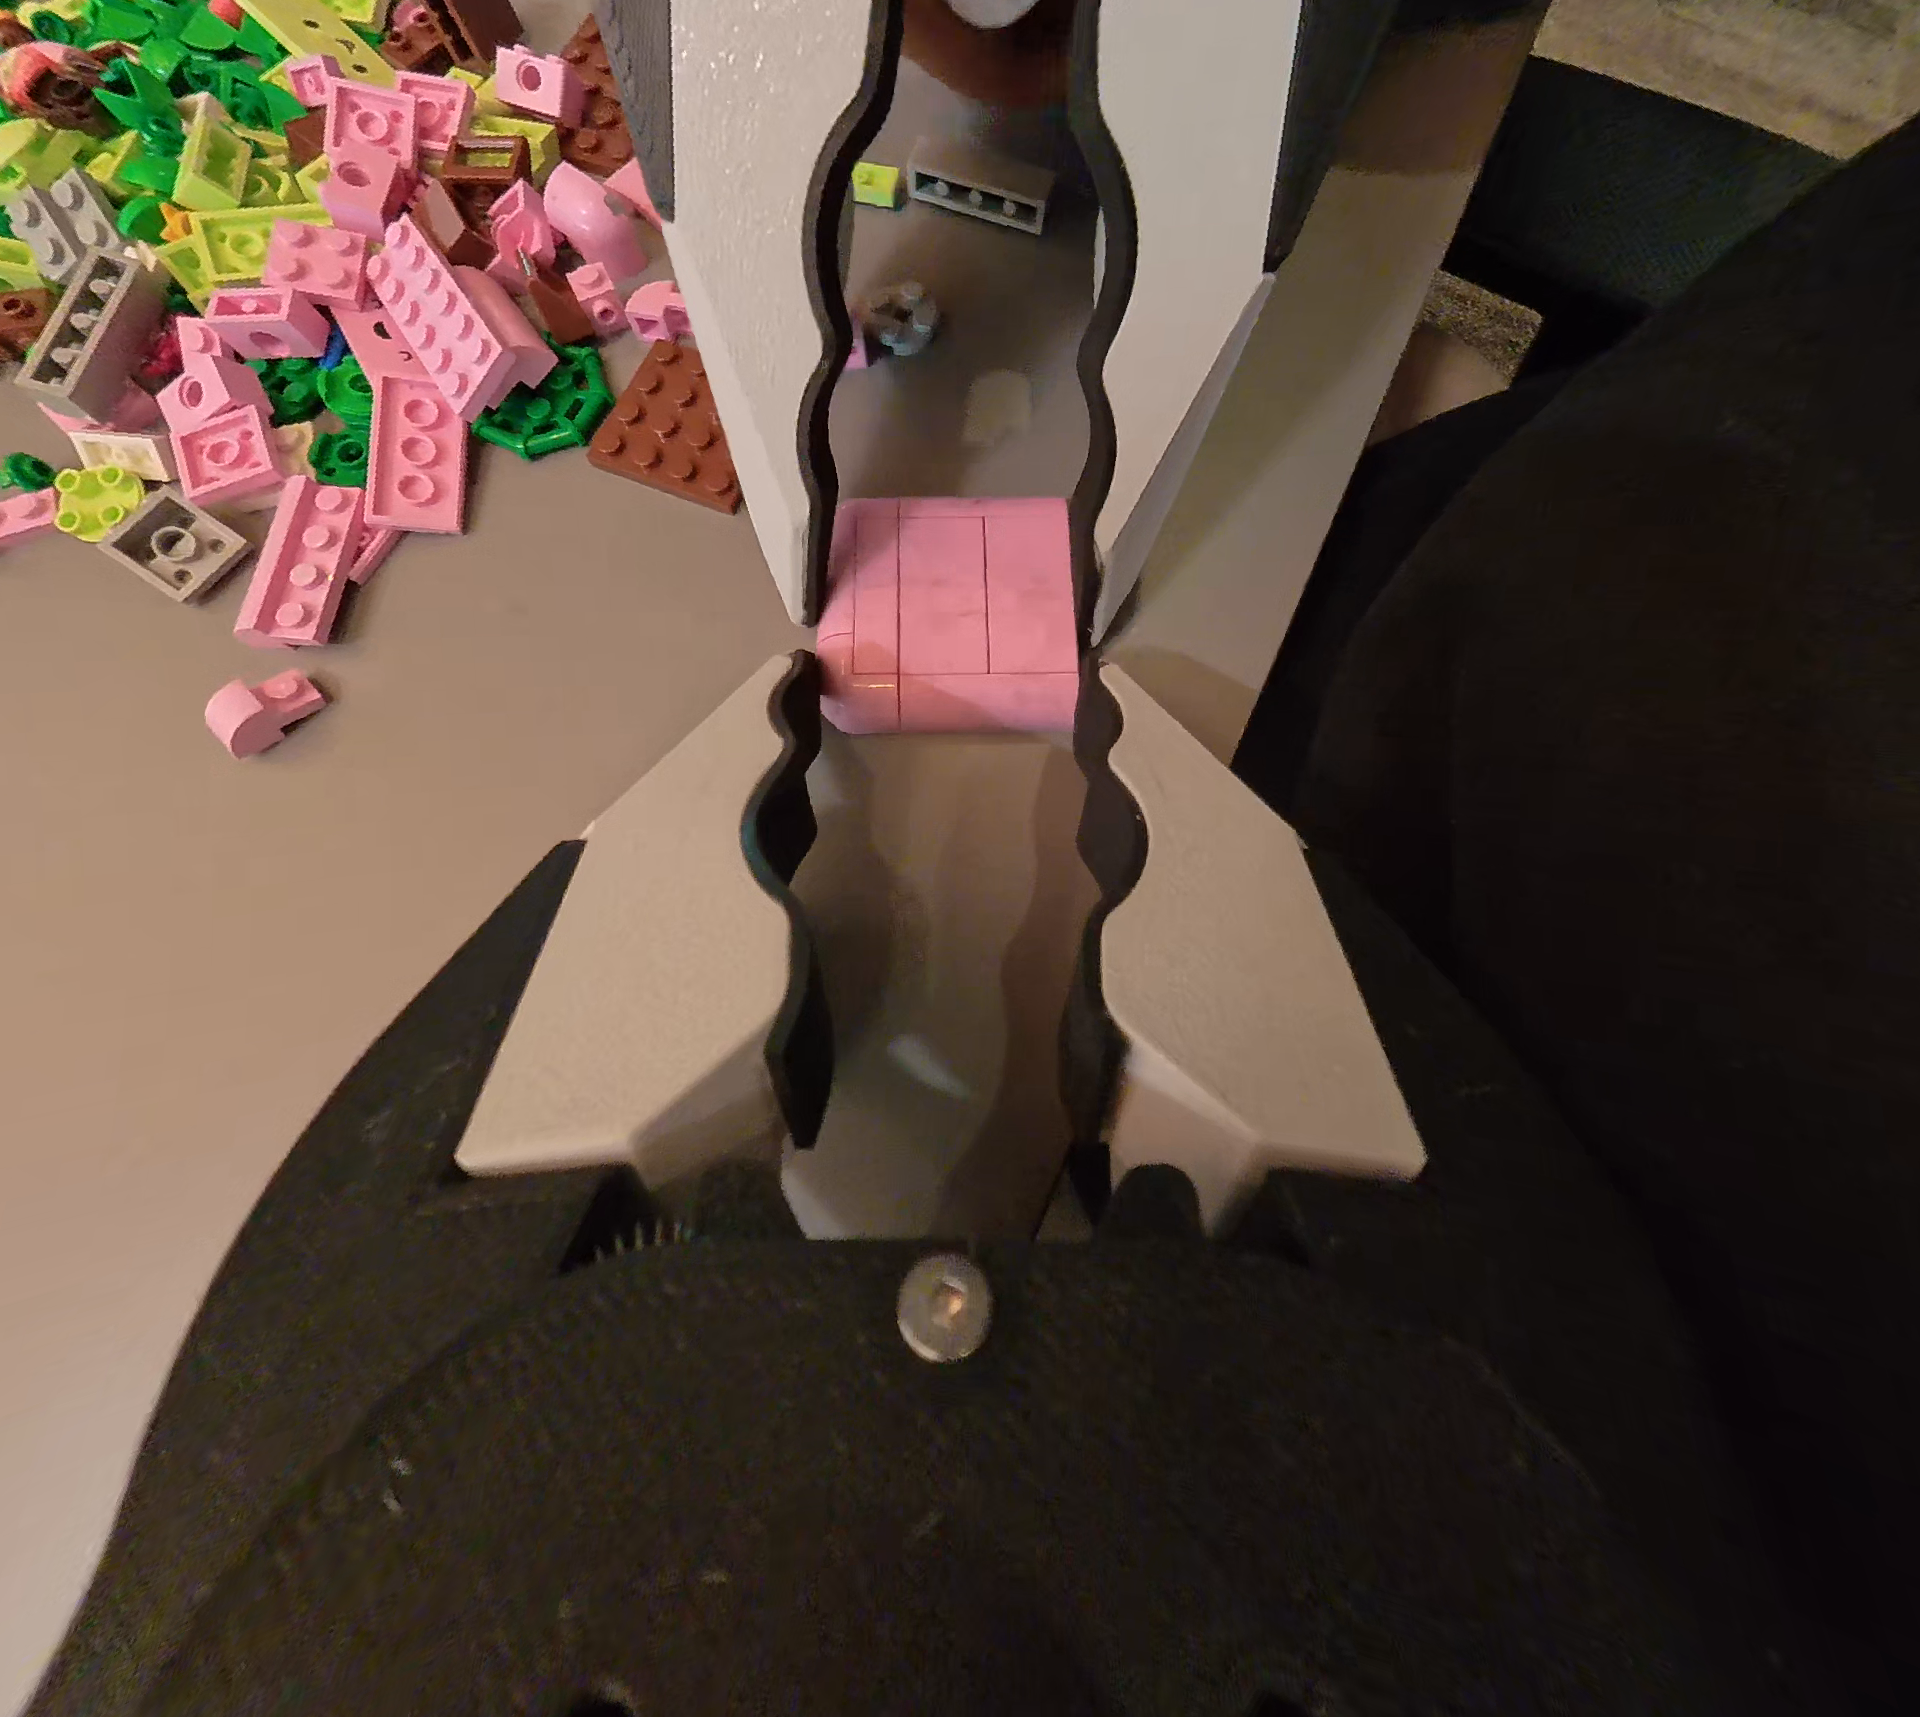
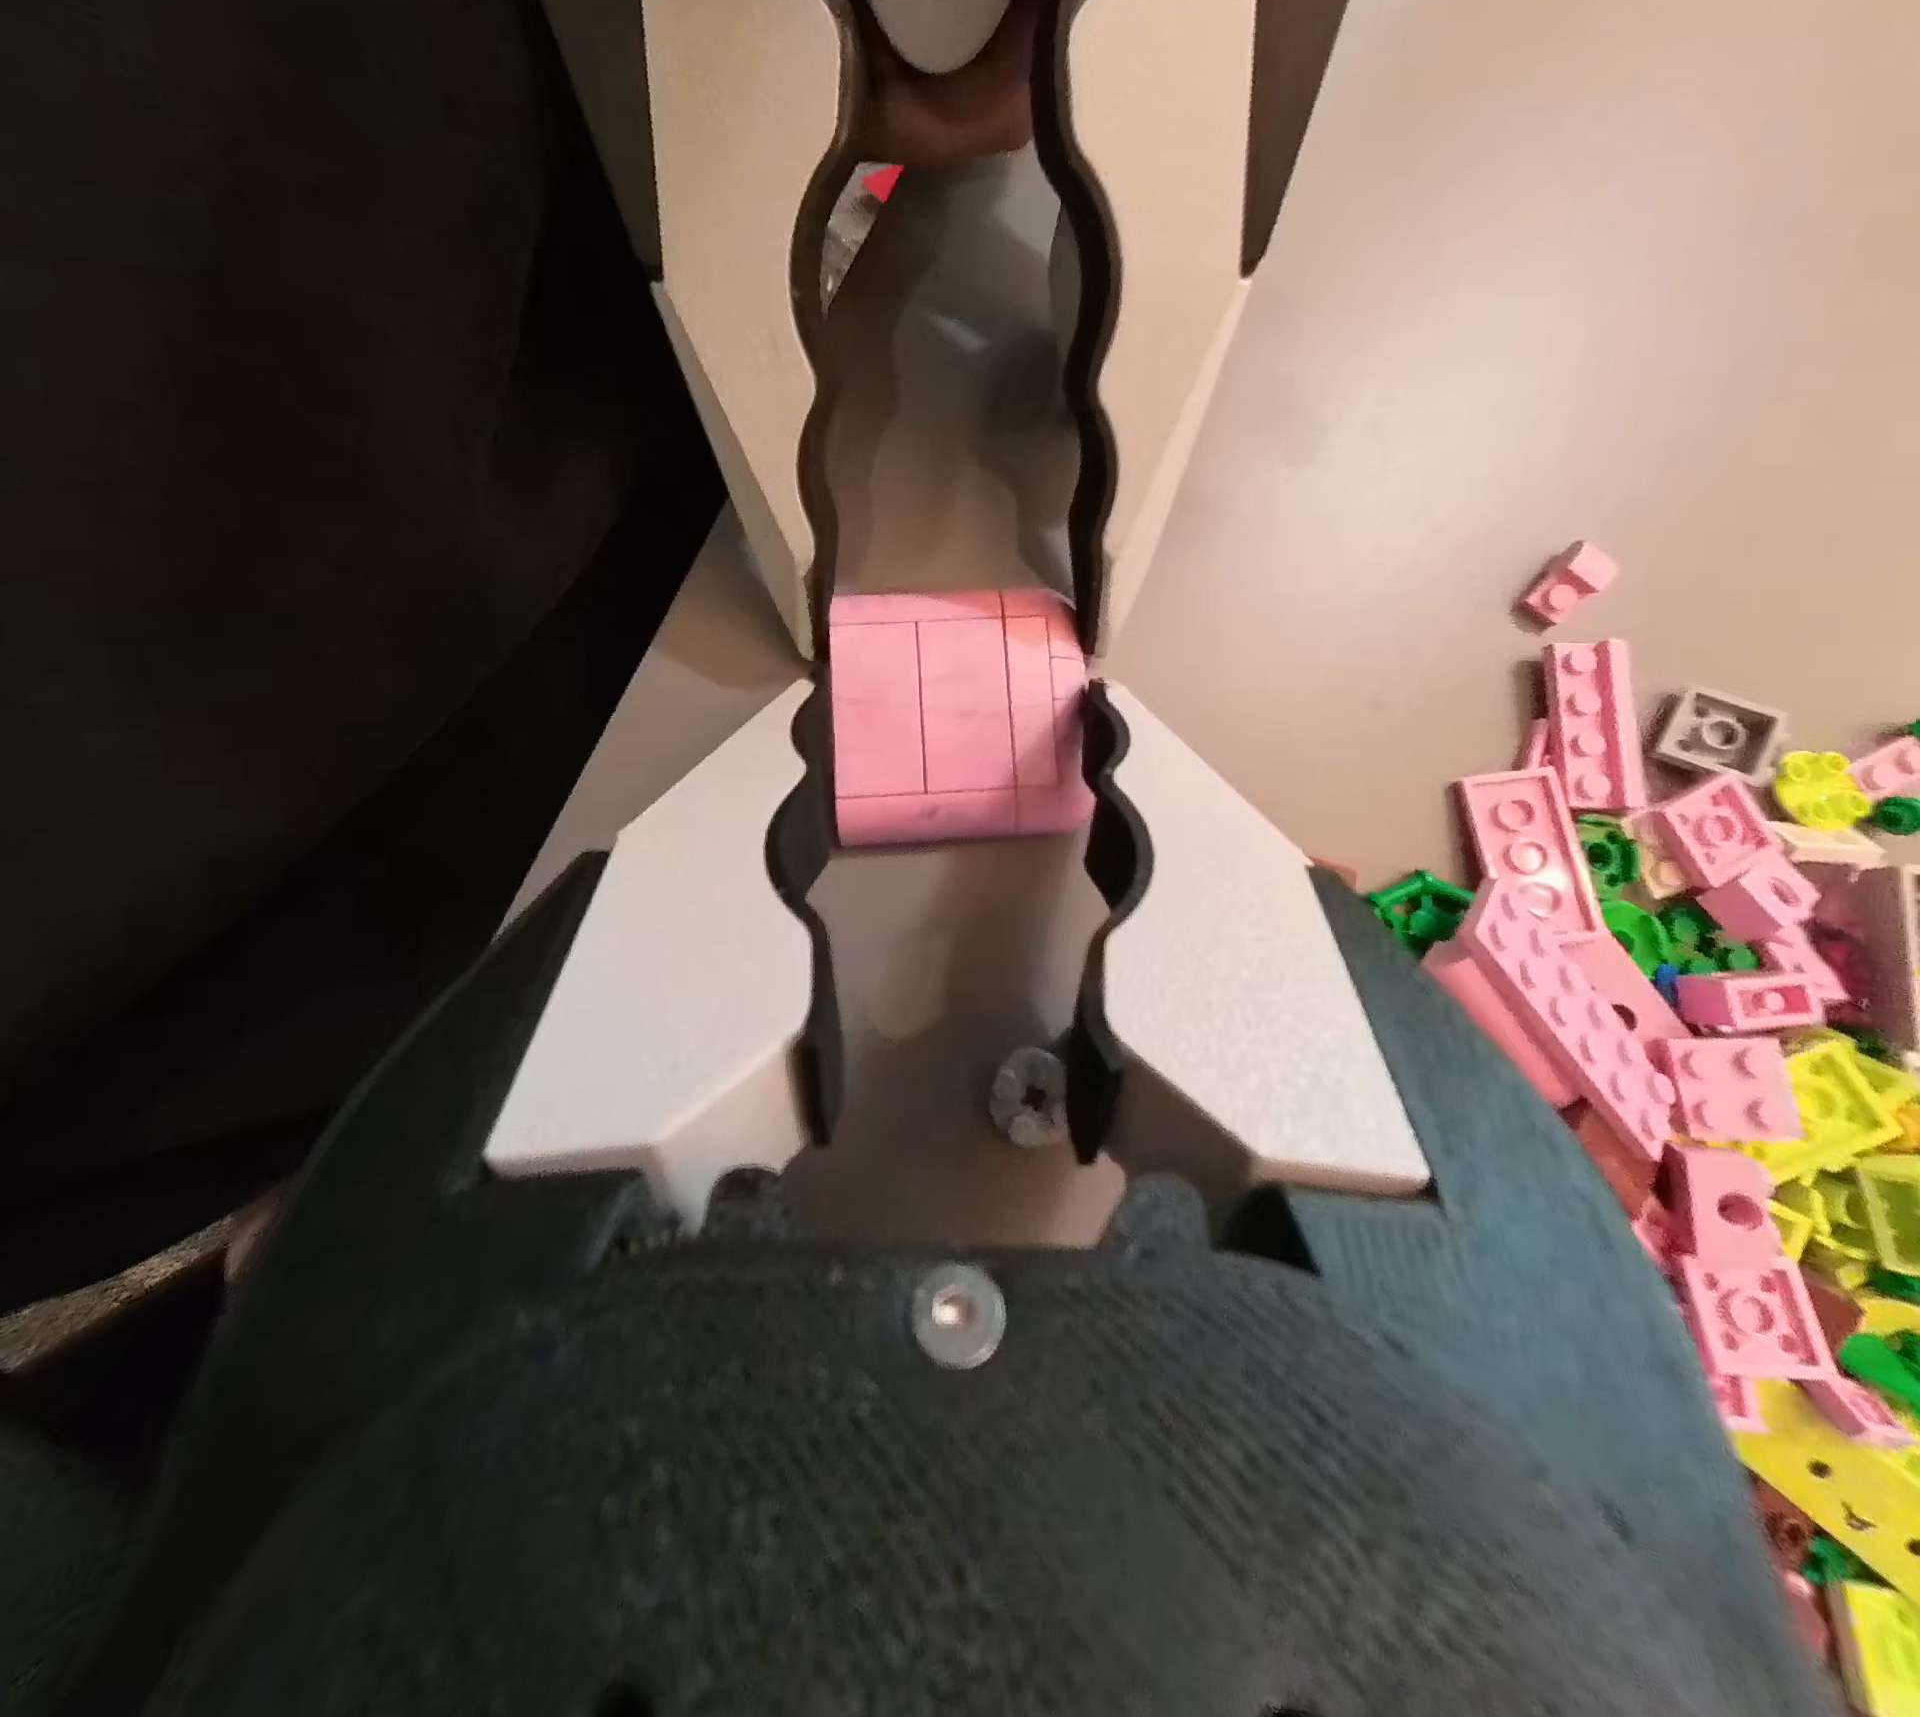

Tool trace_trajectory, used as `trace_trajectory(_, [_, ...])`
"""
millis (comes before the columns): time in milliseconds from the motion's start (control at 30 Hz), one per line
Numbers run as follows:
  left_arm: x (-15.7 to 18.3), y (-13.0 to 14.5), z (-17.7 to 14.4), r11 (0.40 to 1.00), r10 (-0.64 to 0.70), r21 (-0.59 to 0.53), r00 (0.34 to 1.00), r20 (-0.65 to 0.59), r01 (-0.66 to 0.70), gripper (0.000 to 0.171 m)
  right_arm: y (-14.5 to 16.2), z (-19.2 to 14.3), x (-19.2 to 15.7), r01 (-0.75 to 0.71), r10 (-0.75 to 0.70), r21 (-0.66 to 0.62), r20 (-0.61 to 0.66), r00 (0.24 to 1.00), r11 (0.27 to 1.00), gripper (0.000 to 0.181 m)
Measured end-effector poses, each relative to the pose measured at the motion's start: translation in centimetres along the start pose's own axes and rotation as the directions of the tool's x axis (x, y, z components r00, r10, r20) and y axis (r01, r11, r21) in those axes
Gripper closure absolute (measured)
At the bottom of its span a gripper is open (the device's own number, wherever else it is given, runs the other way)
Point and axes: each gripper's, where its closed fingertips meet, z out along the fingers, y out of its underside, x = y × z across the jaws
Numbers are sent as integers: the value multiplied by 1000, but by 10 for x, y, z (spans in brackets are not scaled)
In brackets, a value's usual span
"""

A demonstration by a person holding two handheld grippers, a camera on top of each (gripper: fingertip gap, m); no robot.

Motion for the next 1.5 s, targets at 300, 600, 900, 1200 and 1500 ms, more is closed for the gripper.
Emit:
trace_trajectory(300, [-3, -3, 0, 999, -31, 24, 999, 8, 31, 123, 0, -3, 0, -133, 135, -23, 152, 979, 991, 135])
trace_trajectory(600, [-3, -4, 0, 998, -44, 33, 999, 1, 44, 123, 0, -4, 0, -167, 167, -19, 187, 968, 986, 135])
trace_trajectory(900, [-4, -4, 0, 999, -13, 35, 999, 40, 11, 122, 0, -6, 2, -159, 193, -154, 244, 950, 975, 135])
trace_trajectory(1200, [-5, -5, 5, 999, -31, 17, 998, 55, 31, 122, -7, -9, 10, -192, 200, -55, 283, 938, 980, 181])
trace_trajectory(1500, [-18, -19, -14, 951, -257, 161, 964, -70, 265, 123, -18, -61, 56, -245, 337, 359, -222, 915, 901, 125])
